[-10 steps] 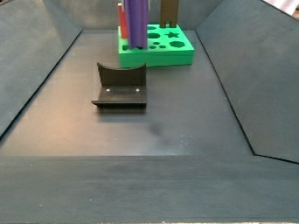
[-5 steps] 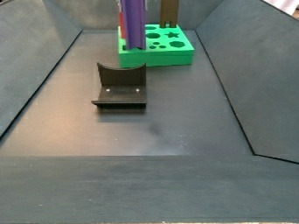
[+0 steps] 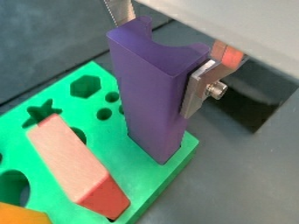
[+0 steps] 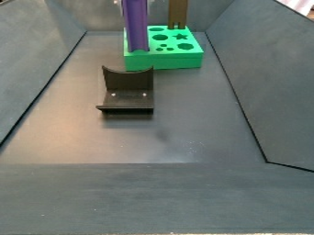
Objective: Pick up the arch object. Move up. Place the arch object on the fixture. Regrasp the arch object. Rotate the arch object. Move to above the board. Insert the arch object.
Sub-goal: Insert the arch object.
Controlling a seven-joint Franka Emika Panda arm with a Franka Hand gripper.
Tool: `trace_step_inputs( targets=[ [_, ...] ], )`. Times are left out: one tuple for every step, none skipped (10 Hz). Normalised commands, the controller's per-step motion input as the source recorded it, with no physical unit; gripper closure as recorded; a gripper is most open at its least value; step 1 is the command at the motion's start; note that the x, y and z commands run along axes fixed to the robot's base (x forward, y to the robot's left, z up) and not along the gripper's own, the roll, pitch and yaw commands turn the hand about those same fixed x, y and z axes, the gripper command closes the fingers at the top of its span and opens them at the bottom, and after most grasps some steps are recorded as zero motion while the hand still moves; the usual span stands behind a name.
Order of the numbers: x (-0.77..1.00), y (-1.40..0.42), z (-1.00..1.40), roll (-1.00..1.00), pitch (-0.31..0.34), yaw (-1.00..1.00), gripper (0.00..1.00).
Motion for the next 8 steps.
trace_step_inputs(
  targets=[
    [0.07,-0.10,-0.43,0.09,0.000,0.04,1.00],
    [0.06,-0.14,-0.67,0.15,-0.027,0.03,1.00],
    [0.23,-0.20,-0.69,0.17,0.000,0.00,1.00],
    [0.43,-0.31,-0.68,0.28,0.030,0.00,1.00],
    [0.49,-0.32,-0.56,0.27,0.071,-0.03,1.00],
    [0.05,0.00,-0.07,0.00,-0.021,-0.02,1.00],
    [0.00,0.01,0.00,-0.02,0.000,-0.01,1.00],
    [0.00,0.00,0.00,0.00,0.000,0.00,1.00]
  ],
)
